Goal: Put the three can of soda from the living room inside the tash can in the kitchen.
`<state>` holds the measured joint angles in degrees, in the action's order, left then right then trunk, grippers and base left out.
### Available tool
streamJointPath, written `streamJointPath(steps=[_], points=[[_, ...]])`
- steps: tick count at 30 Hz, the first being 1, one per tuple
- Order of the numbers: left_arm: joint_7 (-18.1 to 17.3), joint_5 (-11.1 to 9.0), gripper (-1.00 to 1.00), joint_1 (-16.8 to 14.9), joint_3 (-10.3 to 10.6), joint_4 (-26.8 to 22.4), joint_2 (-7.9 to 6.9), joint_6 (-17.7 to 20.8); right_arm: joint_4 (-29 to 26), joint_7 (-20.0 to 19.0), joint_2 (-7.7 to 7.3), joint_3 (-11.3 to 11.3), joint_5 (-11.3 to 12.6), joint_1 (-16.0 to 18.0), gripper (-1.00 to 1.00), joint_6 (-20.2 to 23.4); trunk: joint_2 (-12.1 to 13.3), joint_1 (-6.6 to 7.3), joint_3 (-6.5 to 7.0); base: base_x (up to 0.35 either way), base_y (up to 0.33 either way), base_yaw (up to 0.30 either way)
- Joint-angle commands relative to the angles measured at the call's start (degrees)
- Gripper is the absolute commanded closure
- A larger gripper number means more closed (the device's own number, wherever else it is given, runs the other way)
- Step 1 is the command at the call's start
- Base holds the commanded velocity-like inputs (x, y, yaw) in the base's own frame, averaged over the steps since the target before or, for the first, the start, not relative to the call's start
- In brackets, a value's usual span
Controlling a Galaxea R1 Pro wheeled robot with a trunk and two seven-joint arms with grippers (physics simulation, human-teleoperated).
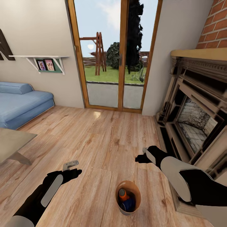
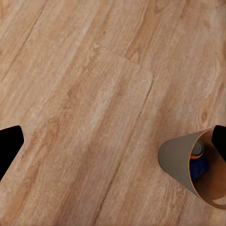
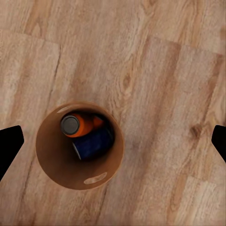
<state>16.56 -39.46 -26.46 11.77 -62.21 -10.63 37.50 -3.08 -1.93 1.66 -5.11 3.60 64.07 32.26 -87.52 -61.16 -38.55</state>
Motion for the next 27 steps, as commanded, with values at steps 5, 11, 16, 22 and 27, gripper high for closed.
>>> streamJointPath(steps=[5,11,16,22,27], points=[[0.0,0.0,-1.0,0.0,0.0,0.04,0.0,-0.11,-0.04,0.05,-0.04,0.02,-0.05,0.0,-1.0,0.0,2.02,1.1,0.9,0.0,0.0,0.0],[-0.02,0.0,-1.0,0.0,0.0,0.03,-0.01,-0.14,-0.01,0.07,-0.06,0.01,-0.02,0.0,-1.0,0.0,4.43,2.42,1.98,0.0,0.0,0.0],[-0.01,0.0,-1.0,0.0,0.0,0.03,0.0,-0.14,0.0,0.08,-0.07,0.01,-0.01,0.0,-1.0,0.0,6.43,3.52,2.88,0.0,0.0,0.0],[0.0,0.01,-1.0,0.0,0.17,0.02,0.0,-0.14,0.0,0.08,-0.08,0.01,-0.07,0.0,-1.0,0.0,8.84,4.84,3.95,0.0,0.0,0.0],[0.04,0.0,-1.0,0.0,0.54,0.02,0.0,-0.16,0.06,0.09,-0.1,0.01,-0.1,0.0,-1.0,0.0,10.84,5.94,4.85,0.0,0.0,0.0]])
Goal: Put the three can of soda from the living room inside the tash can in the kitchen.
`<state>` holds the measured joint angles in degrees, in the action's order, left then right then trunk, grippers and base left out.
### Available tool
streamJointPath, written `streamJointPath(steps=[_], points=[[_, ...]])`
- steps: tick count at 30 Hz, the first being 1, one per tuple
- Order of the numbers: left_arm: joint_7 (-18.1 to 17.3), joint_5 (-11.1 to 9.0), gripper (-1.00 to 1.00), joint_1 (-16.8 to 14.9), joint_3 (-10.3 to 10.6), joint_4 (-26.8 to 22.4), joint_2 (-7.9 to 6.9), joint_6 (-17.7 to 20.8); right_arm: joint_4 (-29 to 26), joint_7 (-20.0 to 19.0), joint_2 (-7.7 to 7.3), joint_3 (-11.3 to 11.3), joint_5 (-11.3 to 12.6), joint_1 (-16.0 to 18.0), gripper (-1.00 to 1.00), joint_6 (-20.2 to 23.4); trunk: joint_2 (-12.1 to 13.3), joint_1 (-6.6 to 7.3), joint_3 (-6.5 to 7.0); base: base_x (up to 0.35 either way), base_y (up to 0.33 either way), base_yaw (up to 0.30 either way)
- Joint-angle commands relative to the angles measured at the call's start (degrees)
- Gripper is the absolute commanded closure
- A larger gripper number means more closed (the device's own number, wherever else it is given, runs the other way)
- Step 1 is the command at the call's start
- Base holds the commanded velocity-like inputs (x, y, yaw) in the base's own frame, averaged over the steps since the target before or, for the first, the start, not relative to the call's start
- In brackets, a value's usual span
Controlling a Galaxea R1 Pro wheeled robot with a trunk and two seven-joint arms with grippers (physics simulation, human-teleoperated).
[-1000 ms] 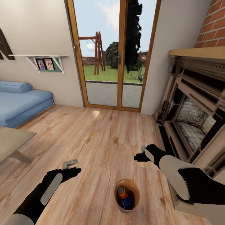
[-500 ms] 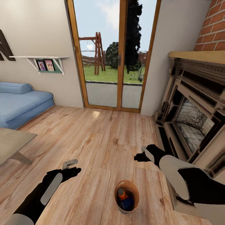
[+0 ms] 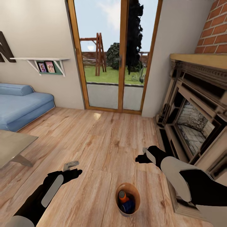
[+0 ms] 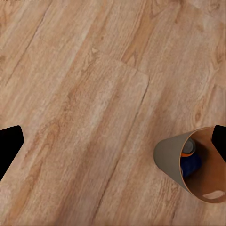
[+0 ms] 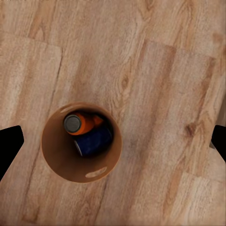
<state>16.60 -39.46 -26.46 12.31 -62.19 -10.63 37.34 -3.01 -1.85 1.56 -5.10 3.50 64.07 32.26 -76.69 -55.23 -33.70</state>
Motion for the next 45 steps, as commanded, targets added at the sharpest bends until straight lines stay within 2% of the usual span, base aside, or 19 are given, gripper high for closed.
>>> streamJointPath(steps=[1,14,40,45], points=[[0.0,0.0,-1.0,0.0,0.06,-0.01,0.0,0.01,0.01,0.0,-0.01,0.0,-0.03,0.0,-1.0,0.0,0.42,0.23,0.18,0.0,0.0,0.0],[-0.06,0.0,-1.0,0.0,0.17,-0.03,0.0,-0.07,0.03,0.0,-0.23,0.0,-0.07,0.0,-1.0,0.0,5.63,3.08,2.52,0.0,0.0,0.0],[-0.01,0.0,-1.0,0.0,0.17,-0.02,0.0,-0.07,0.05,0.46,-0.16,-0.2,-0.21,-0.07,-1.0,0.04,5.63,3.08,2.52,0.0,0.0,0.0],[-0.01,0.0,-1.0,0.0,0.17,-0.02,0.0,-0.07,-0.1,0.73,-0.15,-0.18,-0.24,-1.29,-1.0,0.01,6.03,3.3,2.7,0.0,0.0,0.0]])
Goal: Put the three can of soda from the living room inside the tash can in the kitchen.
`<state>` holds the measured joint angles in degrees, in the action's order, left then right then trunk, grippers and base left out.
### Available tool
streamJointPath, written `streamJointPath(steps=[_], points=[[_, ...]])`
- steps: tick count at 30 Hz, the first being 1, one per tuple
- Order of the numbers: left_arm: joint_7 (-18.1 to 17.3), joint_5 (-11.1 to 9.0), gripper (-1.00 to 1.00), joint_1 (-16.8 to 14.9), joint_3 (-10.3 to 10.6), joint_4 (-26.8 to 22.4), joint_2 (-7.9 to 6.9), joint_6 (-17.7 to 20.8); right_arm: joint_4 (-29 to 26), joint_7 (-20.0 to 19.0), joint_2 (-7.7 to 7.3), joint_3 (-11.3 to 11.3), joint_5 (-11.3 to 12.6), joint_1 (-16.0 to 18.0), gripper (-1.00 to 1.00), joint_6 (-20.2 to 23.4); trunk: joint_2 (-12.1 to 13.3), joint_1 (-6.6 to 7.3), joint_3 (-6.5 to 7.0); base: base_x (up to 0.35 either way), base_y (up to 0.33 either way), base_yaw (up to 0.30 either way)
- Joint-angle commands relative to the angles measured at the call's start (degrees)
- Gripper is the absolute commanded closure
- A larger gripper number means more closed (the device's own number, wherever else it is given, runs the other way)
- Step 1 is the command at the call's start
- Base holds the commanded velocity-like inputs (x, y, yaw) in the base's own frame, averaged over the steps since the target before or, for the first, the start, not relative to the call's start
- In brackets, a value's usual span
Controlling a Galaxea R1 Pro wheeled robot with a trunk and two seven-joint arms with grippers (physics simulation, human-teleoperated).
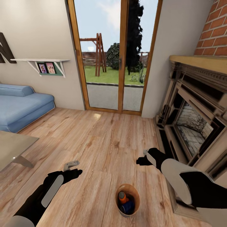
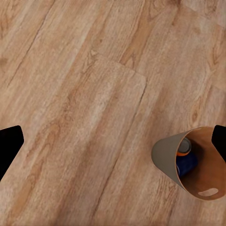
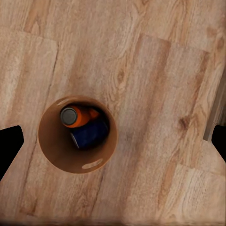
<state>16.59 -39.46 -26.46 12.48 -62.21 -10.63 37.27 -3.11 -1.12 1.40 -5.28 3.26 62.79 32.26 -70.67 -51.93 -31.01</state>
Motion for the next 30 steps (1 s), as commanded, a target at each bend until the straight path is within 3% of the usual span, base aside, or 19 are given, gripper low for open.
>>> streamJointPath(steps=[1,5,11,14,16,18,20,25,30], points=[[0.01,0.0,-1.0,0.0,0.0,0.0,0.0,0.0,-0.02,0.04,0.0,0.03,0.0,-0.27,-1.0,0.03,0.42,0.23,0.19,0.0,0.0,0.0],[0.09,0.0,-1.0,0.0,0.0,-0.01,0.0,0.06,0.19,0.1,0.13,-0.03,0.05,-1.11,-1.0,0.13,2.02,1.1,0.9,0.0,0.0,0.0],[0.12,0.0,-1.0,0.0,0.0,0.25,0.0,0.1,0.05,0.21,0.15,-0.01,0.04,-6.4,-1.0,0.1,4.43,2.42,1.98,0.0,0.0,0.0],[-0.12,0.01,-1.0,0.0,0.26,3.04,0.0,-0.49,0.09,0.23,0.19,-0.05,0.01,-8.03,-1.0,0.14,5.63,3.08,2.52,0.0,0.0,0.0],[-0.15,0.01,-1.0,0.0,1.01,4.56,0.0,-1.0,0.1,0.25,0.14,-0.06,0.0,-9.11,-1.0,0.13,6.43,3.52,2.88,0.0,0.0,0.0],[-0.21,-0.03,-1.0,0.03,3.27,6.79,0.0,-2.66,0.08,0.29,0.0,-0.06,0.0,-11.03,-1.0,0.08,7.23,3.96,3.24,0.0,0.0,0.0],[-0.29,-0.08,-1.0,0.08,5.1,9.74,0.0,-5.06,0.06,0.35,-0.27,-0.07,-0.05,-12.58,-1.0,0.03,8.04,4.4,3.6,0.0,0.0,0.0],[-0.89,-0.07,-1.0,0.12,6.73,19.08,0.0,-9.95,0.04,0.66,-1.97,-0.08,-0.02,-15.44,-1.0,-1.12,10.04,5.5,4.49,0.0,0.0,0.0],[-7.21,-0.02,-1.0,0.24,10.22,33.75,0.03,-19.09,0.17,0.78,-4.48,-0.08,-0.01,-21.01,-1.0,-6.68,12.05,6.6,5.39,0.0,0.0,0.0]])
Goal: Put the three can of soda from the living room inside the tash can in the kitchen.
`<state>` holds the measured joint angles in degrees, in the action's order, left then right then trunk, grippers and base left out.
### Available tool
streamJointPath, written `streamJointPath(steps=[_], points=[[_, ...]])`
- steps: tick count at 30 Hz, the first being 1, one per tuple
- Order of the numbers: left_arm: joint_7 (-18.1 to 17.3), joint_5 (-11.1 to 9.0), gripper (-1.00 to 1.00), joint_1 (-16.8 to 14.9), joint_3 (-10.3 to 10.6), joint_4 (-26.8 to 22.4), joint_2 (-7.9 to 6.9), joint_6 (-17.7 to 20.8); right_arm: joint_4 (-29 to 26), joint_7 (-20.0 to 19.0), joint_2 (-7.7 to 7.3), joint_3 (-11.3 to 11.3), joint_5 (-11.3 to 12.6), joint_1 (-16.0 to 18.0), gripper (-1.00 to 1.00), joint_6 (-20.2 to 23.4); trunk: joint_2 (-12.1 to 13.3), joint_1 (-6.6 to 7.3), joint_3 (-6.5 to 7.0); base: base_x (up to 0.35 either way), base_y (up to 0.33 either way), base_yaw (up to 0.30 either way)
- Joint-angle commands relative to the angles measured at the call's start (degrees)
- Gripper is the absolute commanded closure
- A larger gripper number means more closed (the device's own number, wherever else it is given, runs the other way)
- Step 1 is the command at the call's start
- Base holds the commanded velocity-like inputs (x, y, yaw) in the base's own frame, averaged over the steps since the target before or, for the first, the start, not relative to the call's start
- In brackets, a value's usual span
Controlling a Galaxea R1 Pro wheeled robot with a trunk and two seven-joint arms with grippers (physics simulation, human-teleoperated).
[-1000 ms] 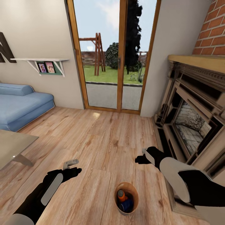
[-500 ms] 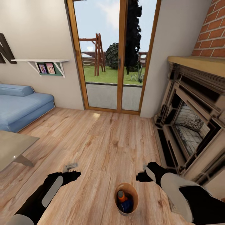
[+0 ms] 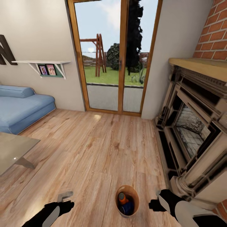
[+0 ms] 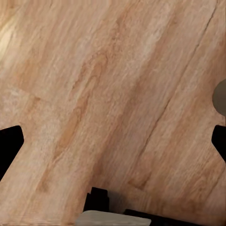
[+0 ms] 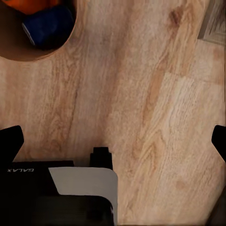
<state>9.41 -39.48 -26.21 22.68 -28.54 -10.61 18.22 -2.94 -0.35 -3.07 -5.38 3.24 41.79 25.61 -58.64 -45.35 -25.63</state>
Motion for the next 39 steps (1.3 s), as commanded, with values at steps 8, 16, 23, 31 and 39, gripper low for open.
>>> streamJointPath(steps=[8,16,23,31,39], points=[[-3.64,0.02,-1.0,0.75,3.63,13.49,1.12,-8.64,0.57,0.0,-2.17,0.08,0.15,-5.58,-1.0,-5.86,3.22,1.76,1.45,0.0,0.0,0.0],[-3.83,0.0,-1.0,3.34,4.04,14.68,1.48,-10.19,0.7,0.03,-3.12,0.06,0.13,-8.13,-1.0,-8.27,6.43,3.52,2.88,0.0,0.0,0.0],[-3.74,-0.09,-1.0,5.06,4.12,14.93,1.61,-10.63,0.81,0.03,-3.41,0.03,0.11,-10.03,-1.0,-9.53,9.24,5.06,4.14,0.0,0.0,0.0],[-3.66,-0.12,-1.0,6.78,4.09,15.08,1.91,-13.71,0.83,0.0,-3.43,0.02,0.1,-11.8,-1.0,-9.82,12.45,6.82,5.58,0.0,0.0,0.0],[-3.55,-0.35,-1.0,8.38,4.05,15.31,2.03,-14.42,0.83,0.0,-3.44,0.01,0.1,-12.66,-1.0,-9.87,13.25,7.26,5.94,0.0,0.0,0.0]])
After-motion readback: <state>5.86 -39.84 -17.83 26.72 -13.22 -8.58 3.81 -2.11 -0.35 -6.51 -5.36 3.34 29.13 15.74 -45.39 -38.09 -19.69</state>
